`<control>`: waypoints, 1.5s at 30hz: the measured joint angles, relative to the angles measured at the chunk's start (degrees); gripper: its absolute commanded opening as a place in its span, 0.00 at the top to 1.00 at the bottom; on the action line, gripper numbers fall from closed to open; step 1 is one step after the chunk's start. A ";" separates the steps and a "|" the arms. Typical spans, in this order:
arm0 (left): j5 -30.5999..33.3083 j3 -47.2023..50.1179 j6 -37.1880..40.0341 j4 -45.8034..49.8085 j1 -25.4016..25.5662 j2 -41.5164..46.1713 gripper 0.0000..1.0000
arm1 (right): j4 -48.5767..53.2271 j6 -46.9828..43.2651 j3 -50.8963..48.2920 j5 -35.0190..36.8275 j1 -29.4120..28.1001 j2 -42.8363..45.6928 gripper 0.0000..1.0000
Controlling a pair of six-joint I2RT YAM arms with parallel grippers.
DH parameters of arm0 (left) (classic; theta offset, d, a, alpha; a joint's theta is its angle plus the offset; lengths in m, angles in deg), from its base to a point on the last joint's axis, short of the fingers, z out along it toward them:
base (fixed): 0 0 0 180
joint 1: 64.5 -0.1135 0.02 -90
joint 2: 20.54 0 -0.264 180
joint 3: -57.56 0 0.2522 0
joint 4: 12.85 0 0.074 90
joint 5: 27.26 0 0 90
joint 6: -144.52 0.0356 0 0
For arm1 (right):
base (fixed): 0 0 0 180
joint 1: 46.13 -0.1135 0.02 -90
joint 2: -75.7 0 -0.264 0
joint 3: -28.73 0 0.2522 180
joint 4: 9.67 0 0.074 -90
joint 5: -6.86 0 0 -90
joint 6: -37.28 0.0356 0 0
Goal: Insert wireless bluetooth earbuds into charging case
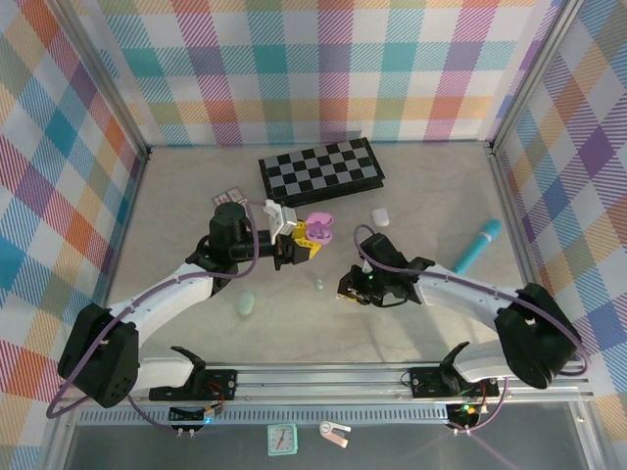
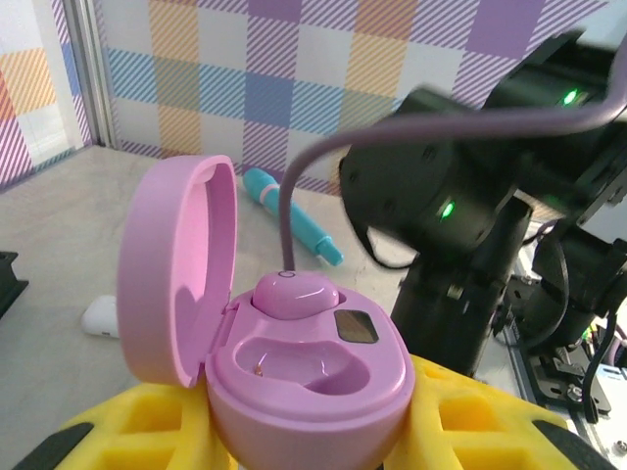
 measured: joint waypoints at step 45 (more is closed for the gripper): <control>9.01 -0.85 15.61 11.10 4.74 -1.90 0.81 | 8.11 -23.19 24.33 -1.92 0.00 2.43 0.82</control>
